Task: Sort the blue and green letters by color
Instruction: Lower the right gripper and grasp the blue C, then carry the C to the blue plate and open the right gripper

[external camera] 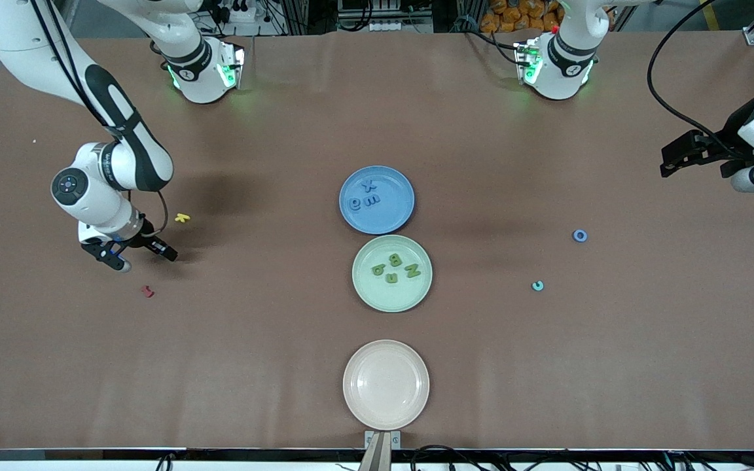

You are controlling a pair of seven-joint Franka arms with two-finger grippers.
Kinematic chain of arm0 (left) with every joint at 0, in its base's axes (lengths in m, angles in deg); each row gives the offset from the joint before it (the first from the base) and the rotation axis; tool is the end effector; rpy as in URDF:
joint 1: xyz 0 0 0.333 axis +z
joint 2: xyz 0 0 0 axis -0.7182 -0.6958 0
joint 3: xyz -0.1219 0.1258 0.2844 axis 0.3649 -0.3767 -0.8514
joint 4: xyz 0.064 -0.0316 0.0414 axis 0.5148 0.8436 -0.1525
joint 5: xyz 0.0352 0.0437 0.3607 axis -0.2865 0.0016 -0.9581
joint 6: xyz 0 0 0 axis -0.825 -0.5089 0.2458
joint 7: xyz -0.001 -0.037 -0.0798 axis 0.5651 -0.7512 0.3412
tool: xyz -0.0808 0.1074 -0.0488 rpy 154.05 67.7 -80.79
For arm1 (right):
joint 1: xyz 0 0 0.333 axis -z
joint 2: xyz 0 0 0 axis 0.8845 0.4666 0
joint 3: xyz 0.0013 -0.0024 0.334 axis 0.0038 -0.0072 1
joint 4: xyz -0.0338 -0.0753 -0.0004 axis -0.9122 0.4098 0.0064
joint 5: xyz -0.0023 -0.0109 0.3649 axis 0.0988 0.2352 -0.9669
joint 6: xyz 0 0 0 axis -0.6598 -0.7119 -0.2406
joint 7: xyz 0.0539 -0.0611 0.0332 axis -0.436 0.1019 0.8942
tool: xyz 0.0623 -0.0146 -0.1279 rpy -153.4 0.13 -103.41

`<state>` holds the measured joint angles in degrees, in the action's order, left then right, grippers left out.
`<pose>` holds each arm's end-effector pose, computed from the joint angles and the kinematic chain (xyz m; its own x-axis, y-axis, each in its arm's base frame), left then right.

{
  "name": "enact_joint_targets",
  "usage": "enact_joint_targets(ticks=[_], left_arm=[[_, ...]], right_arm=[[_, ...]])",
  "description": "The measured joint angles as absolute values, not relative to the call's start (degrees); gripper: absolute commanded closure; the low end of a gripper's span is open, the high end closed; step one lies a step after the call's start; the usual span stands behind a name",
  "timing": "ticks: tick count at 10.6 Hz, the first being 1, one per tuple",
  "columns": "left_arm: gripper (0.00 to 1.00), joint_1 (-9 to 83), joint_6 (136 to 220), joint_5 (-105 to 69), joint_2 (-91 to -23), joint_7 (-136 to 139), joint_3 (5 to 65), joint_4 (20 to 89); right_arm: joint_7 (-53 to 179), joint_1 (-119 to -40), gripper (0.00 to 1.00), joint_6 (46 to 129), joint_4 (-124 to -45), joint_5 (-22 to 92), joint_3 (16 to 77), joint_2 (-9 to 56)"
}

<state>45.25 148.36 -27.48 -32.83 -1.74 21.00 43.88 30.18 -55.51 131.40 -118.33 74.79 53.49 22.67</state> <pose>0.5258 -0.0420 0.6029 0.9990 -0.0258 -0.0360 -0.0262 -0.9996 -0.0101 0.5217 -0.0453 0.1790 0.8611 -0.5053 0.0563 -0.5051 -0.8628 -0.0189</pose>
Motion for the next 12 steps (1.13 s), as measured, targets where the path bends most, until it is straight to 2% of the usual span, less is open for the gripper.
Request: enact_joint_targets(ticks=[1, 2, 4, 8, 12], left_arm=[[0.00, 45.25, 148.36, -27.48, -32.82, -1.74, 21.00, 43.84], [0.00, 45.27, 148.36, -27.48, -32.80, -1.74, 20.99, 43.77], [0.00, 45.37, 148.41, -27.48, -32.76, -1.74, 20.99, 43.59], [0.00, 45.63, 149.21, -27.48, -32.76, -1.74, 21.00, 43.51], [0.00, 45.69, 149.33, -27.48, -32.76, -1.74, 21.02, 43.53]], right_arm=[[30.19, -55.51, 0.72, 131.75, -118.33, 74.79, 53.49, 22.88], [30.25, -55.46, 0.78, 131.77, -118.33, 74.82, 53.33, 22.76], [30.26, -55.43, 0.83, 131.77, -118.33, 74.82, 53.37, 22.53], [30.26, -55.79, 0.87, 131.07, -117.51, 74.82, 53.86, 22.24], [29.33, -60.20, 0.87, 123.62, -114.49, 74.78, 56.55, 18.79]])
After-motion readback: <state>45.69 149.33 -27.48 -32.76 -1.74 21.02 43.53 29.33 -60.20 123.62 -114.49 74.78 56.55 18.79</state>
